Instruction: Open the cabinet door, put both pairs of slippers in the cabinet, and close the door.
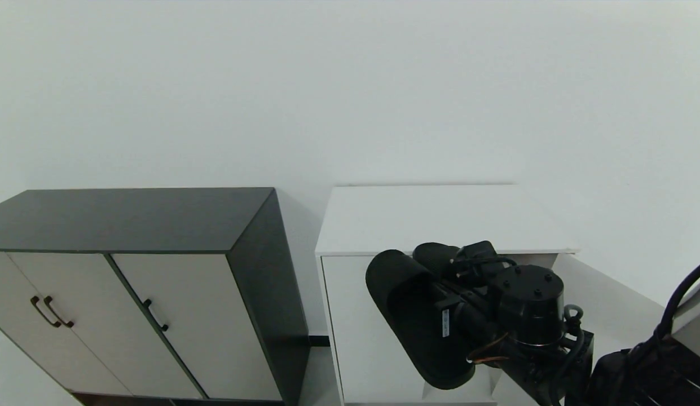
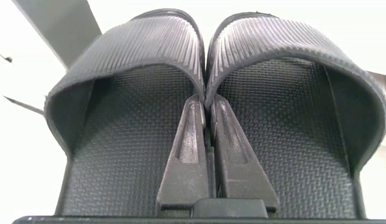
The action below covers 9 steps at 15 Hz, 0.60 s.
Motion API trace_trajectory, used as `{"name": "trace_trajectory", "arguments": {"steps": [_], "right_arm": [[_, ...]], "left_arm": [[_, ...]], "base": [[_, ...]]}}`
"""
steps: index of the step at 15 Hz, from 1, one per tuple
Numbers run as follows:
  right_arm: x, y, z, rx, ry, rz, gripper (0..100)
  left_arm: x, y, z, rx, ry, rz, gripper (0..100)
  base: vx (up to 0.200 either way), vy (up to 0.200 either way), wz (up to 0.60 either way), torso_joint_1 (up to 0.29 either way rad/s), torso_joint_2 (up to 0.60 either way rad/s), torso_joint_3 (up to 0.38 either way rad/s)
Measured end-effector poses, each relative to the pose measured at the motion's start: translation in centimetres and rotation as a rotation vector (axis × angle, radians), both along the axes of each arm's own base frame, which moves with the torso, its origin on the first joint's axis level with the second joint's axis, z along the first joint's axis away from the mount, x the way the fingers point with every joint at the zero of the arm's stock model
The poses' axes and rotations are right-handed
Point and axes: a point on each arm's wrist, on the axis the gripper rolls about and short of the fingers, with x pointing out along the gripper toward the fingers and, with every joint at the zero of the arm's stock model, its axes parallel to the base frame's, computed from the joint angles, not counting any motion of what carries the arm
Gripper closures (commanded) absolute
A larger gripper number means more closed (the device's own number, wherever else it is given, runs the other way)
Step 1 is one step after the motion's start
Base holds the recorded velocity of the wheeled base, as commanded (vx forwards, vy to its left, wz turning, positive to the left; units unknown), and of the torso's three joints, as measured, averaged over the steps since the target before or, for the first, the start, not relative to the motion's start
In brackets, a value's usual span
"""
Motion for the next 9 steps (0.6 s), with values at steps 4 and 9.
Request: {"name": "trace_trajectory", "arguments": {"steps": [4, 9], "right_arm": [[-0.2, -0.1, 0.1, 0.010, -0.019, 0.002, 100], [-2.2, -0.3, 0.4, 0.007, -0.017, 0.043, 100]], "left_arm": [[0.0, 0.0, 0.0, 0.000, -0.001, 0.001, 100], [0.0, 0.0, 0.0, 0.000, -0.001, 0.001, 100]], "base": [[0.000, -0.200, 0.00, 0.005, 0.00, 0.002], [0.000, -0.200, 0.00, 0.001, 0.00, 0.001]]}}
